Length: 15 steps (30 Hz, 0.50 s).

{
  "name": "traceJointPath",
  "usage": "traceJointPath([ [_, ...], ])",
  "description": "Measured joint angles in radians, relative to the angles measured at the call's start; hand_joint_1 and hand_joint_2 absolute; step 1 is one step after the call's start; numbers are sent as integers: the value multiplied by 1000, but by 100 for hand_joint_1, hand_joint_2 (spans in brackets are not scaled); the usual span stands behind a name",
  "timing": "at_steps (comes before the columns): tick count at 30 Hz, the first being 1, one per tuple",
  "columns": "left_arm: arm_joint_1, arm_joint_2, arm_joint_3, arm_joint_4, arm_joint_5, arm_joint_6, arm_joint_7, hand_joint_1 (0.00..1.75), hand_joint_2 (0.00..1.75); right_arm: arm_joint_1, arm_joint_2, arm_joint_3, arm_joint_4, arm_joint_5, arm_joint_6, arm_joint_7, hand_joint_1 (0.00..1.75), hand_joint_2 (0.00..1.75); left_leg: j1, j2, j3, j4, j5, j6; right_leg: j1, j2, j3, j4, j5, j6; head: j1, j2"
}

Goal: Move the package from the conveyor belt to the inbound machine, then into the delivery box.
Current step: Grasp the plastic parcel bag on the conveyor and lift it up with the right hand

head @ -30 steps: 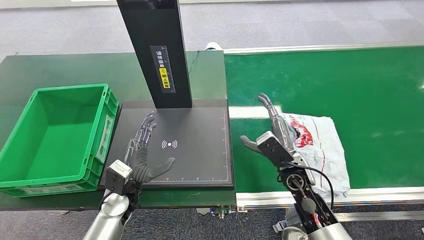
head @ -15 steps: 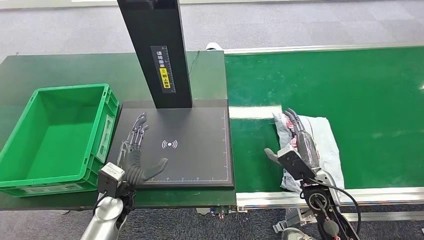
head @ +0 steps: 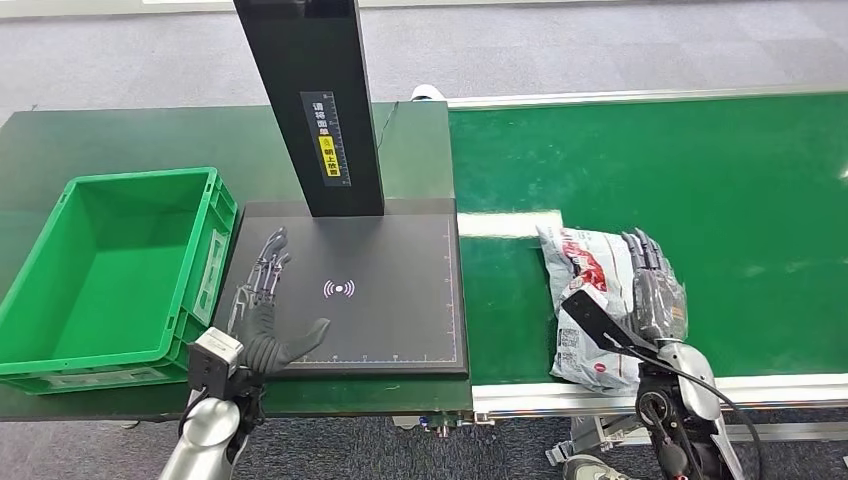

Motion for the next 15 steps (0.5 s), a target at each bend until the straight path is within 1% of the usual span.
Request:
traceJointPath([
  [3,-1,-2,0,0,-1,-2,8,0,175,-17,-6,-3,51,56,82,44,0,175,0,1,0,0,0,0,0,0,0,0,0,0,0,0],
  [5,0,-2,0,-1,-1,-1,10,0,175,-36,-10,0,98,71,159,49,0,175,0,0,0,0,0,0,0,0,0,0,0,0,0,0],
  [7,0,-2,1,-3,-1,1,14,0,175,-57,-13,9,152,86,215,50,0,175,0,0,0,0,0,0,0,0,0,0,0,0,0,0],
  [11,1,-7,3,-6,-6,5,22,0,175,-96,-19,43,246,98,274,42,0,175,0,0,0,0,0,0,0,0,0,0,0,0,0,0],
  [15,1,-15,9,-7,-19,8,32,0,175,-118,-27,80,296,81,338,44,0,175,0,0,0,0,0,0,0,0,0,0,0,0,0,0],
])
